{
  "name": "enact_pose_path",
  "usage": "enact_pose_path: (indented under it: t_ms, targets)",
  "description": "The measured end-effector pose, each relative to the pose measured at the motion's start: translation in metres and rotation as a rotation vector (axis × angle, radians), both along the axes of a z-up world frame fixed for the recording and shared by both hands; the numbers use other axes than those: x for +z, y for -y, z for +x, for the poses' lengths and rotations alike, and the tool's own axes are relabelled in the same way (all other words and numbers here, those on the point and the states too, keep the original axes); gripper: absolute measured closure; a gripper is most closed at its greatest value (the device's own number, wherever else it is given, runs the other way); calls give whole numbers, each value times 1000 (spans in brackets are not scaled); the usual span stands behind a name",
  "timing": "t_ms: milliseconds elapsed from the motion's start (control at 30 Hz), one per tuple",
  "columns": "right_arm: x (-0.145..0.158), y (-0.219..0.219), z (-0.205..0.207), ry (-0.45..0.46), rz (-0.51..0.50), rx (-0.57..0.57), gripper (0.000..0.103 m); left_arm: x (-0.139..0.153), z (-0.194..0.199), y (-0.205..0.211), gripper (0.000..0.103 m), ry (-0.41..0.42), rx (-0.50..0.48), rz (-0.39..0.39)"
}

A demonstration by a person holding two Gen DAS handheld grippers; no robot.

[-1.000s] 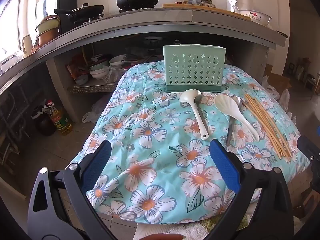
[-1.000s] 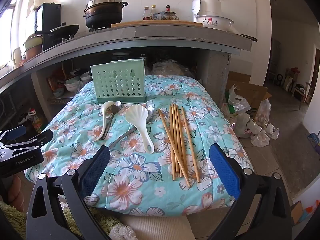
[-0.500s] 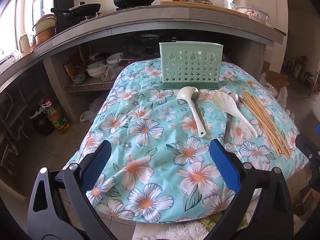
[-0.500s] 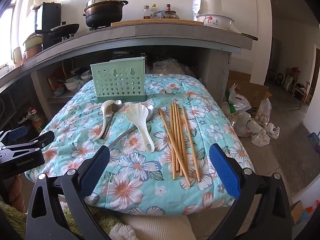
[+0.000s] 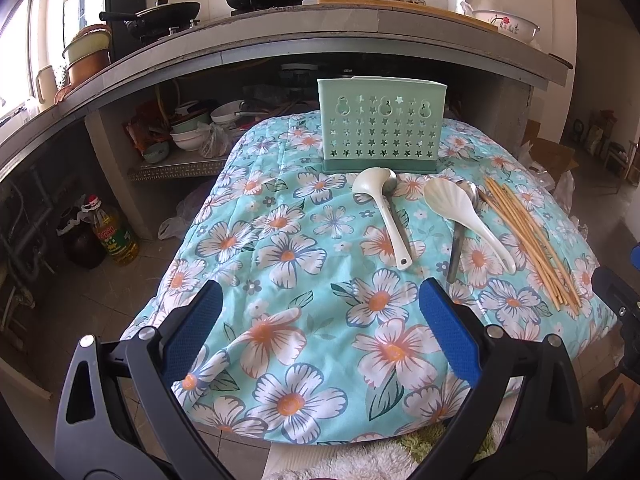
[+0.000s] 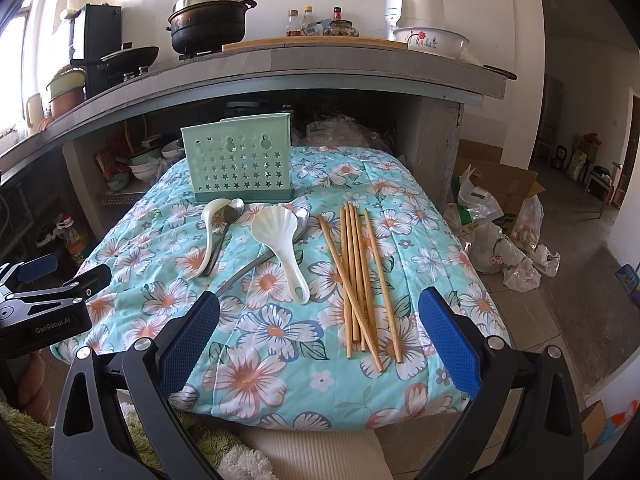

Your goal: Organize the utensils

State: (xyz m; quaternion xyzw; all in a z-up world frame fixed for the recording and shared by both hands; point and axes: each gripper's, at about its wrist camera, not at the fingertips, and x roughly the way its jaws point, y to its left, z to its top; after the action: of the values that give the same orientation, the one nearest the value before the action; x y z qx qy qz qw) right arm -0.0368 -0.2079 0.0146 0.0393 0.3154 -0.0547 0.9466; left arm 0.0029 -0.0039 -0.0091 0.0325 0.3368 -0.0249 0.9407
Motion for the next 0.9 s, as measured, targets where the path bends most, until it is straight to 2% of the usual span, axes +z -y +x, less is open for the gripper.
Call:
enact_pose_path:
  t_ms: [900]
  targets:
    - [0, 1, 1, -4, 2, 2, 6, -4, 4, -6, 8, -26, 7, -7]
